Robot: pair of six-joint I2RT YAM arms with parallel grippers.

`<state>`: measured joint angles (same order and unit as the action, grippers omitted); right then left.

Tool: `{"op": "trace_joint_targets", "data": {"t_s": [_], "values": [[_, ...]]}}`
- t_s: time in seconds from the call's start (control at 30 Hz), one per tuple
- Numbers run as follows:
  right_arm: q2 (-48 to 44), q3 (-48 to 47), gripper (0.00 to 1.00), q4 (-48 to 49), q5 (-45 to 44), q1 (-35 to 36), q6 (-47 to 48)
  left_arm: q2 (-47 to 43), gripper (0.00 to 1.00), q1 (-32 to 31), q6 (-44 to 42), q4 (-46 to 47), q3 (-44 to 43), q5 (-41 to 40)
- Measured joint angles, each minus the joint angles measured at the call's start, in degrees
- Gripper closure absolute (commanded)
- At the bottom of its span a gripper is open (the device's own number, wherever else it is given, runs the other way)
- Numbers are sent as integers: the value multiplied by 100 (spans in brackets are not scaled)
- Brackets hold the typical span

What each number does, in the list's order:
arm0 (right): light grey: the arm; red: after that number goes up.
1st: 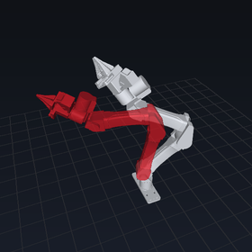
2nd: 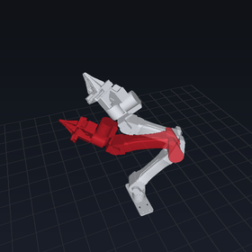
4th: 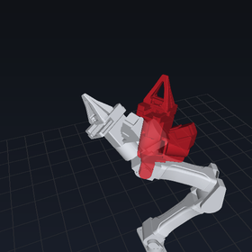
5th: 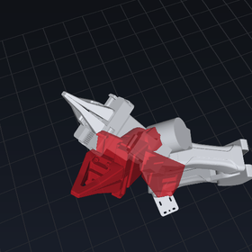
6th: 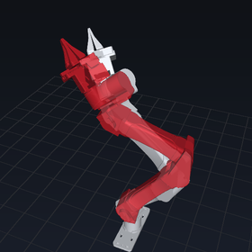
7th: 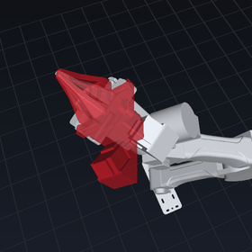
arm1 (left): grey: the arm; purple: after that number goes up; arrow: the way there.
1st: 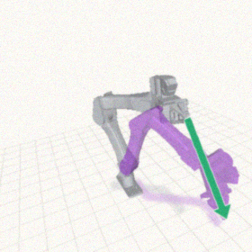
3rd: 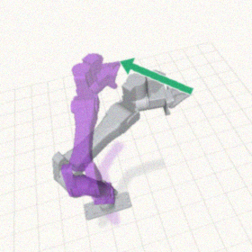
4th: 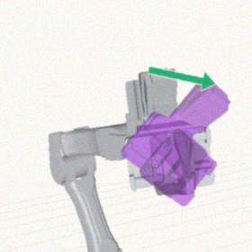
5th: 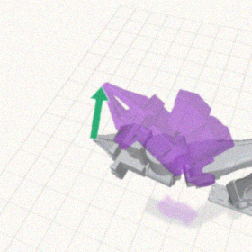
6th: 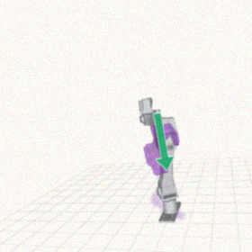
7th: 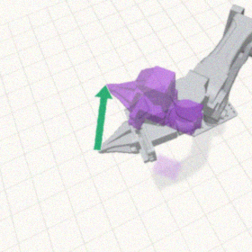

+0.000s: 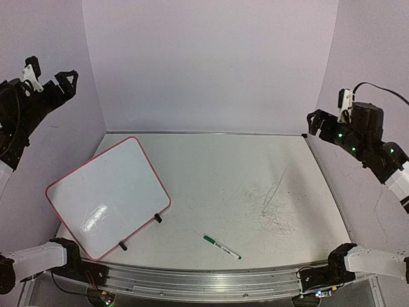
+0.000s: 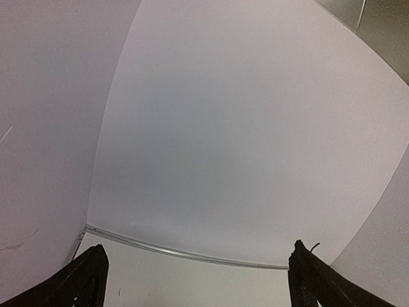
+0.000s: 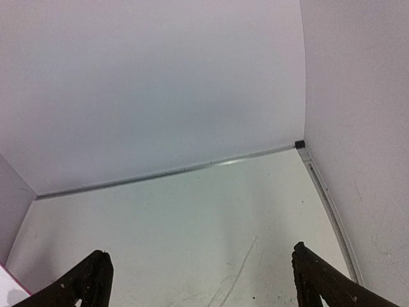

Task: Write a sentence on the whiteboard
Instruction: Move the whiteboard to the center of the board.

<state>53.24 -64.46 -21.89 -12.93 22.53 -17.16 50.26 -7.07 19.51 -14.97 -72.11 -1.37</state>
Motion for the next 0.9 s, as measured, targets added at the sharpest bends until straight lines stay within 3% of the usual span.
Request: {"op": "trace_joint_targets", "data": {"t_s": [0.17, 0.33, 0.53, 0.73, 0.9], "values": [[370, 205, 2, 16, -35, 0, 10, 125, 1, 0, -13, -273, -2, 271], [656, 398, 2, 355, 779, -3, 79, 173, 1, 0, -59, -510, -26, 475], [1716, 421, 2, 630, 1719, 269, 34, 186, 1, 0, -193, -783, -221, 660], [2500, 572, 2, 1351, 2157, 1842, -62, 194, 1, 0, -326, -969, -361, 869], [3861, 131, 4, 1659, 2049, 3073, -86, 240, 1, 0, -431, -1104, -365, 962]]}}
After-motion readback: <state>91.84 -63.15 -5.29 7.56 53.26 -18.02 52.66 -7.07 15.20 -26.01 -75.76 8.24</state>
